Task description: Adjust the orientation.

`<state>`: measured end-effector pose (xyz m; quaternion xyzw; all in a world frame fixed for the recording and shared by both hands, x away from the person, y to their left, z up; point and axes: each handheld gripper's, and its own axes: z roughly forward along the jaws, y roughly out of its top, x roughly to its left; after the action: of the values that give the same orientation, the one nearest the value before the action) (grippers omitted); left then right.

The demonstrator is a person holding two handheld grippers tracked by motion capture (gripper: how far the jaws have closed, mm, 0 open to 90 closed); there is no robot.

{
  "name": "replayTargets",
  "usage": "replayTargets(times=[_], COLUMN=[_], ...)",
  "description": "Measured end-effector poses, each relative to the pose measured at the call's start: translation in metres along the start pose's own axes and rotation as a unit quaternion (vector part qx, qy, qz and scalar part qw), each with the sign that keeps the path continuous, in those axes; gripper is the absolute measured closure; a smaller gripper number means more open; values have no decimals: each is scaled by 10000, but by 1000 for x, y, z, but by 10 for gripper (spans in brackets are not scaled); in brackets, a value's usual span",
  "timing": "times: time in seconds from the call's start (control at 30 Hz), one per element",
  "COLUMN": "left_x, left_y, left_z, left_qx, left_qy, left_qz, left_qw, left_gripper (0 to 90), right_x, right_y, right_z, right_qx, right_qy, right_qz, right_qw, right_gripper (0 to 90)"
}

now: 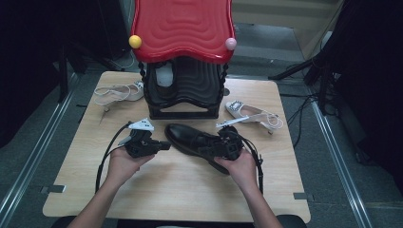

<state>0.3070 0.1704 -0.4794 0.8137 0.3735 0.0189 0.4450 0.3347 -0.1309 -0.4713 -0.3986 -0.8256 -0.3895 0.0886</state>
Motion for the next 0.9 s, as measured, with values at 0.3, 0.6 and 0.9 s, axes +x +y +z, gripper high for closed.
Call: replayTargets(times=[0.3, 0.6, 0.9], left_x=[-4, -5, -5], left_y=[4, 2, -3], left_z=[5, 24, 34], left_qx=[-15, 48, -8], left_qy=[-90, -214, -223], left_qz=[131, 119, 285], left_qw=[9999, 9997, 9993], left_gripper=[900, 900, 896], right_x=[-15, -42, -64], right_y=[-10, -10, -12], right_z=[-46, -63, -55], right_qx=[-273, -607, -603], right_qy=[-328, -860, -1023], right_qz=[-157, -278, -89], right_qw=[9990, 9941, 9929], right_gripper=[900, 900, 900])
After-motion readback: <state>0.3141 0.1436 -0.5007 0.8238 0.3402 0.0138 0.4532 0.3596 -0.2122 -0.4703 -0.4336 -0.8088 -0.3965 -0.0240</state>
